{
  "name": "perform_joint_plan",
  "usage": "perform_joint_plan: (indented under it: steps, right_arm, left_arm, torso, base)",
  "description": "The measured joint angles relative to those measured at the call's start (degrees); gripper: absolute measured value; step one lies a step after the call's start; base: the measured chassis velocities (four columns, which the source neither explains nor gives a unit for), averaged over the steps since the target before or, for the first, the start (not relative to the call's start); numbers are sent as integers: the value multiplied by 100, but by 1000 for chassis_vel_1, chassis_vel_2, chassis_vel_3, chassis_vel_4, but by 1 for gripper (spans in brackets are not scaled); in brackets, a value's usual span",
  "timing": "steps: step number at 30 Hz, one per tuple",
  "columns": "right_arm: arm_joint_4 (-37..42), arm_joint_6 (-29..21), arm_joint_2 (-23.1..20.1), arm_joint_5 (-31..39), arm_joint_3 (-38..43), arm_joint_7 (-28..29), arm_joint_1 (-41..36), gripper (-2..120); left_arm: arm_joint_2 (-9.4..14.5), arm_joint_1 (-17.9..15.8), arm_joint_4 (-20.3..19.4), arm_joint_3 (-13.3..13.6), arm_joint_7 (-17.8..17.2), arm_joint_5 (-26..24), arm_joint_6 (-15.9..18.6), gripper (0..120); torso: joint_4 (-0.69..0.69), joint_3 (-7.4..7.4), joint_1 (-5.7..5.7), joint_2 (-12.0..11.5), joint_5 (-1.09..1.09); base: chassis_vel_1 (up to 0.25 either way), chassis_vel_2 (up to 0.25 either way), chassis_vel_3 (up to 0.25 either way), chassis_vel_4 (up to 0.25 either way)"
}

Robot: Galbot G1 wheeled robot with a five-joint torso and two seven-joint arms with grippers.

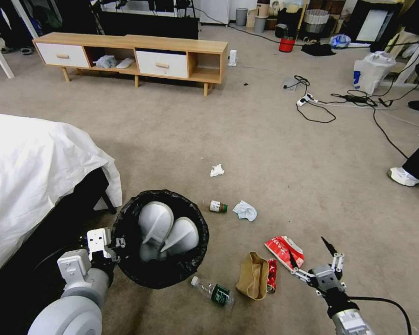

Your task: Pick up the trash bin, then pick up the garbage from the floor and place it into the trash bin.

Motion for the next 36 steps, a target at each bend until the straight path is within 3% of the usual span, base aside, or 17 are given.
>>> perform_joint_plan:
  steps: [2,13,31,36]
  right_arm:
    - [-100,-97,-366,212,-176,62,123,100]
    - [-433,-340,-1168,850,-1035,261,889,100]
    - [-789,-700,-1833,2002,-2565,383,2364,100]
    - [-849,-905,-1924,2676,-3298,418,2928,100]
  left_arm:
    - [-47,-3,45,-38,-3,27,-19,2]
    - [-124,-139,185,-63,11,-92,-39,2]
    - [-69,-229,136,-107,-132,-341,51,2]
    - [-115,-317,190,-107,-153,-340,67,2]
  torso:
    - [0,0,0,0,0]
    - [0,1,0,0,0]
    - [0,1,0,0,-1]
    - [-1,1,0,0,-2]
  base:
    - [0,0,0,0]
    - [0,0,0,0]
    - [0,0,0,0]
    - [0,0,0,0]
